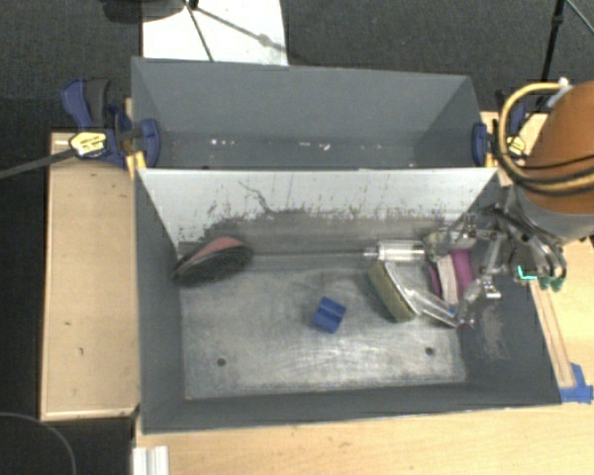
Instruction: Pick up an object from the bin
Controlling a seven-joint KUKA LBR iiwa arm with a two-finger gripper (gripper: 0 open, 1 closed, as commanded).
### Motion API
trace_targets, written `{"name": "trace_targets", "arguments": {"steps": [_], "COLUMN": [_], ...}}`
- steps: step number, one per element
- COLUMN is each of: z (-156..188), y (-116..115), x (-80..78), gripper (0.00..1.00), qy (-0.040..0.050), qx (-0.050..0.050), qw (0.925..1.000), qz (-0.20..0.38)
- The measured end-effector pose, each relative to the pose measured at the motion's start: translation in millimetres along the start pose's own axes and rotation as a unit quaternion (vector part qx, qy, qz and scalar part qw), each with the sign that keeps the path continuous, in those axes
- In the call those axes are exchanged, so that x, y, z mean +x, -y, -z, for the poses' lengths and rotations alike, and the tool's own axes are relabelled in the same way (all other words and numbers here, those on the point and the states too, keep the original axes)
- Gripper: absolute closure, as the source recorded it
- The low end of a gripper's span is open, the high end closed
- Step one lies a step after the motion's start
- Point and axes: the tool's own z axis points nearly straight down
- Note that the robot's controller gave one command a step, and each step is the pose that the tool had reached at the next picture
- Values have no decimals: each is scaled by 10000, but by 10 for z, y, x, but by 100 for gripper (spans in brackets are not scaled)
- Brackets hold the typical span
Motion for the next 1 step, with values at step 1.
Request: {"name": "trace_targets", "arguments": {"steps": [1], "z": [-1427], "y": [-331], "x": [-335], "gripper": [0], "qy": [70], "qx": [-2], "qw": [9924], "qz": [1229]}}
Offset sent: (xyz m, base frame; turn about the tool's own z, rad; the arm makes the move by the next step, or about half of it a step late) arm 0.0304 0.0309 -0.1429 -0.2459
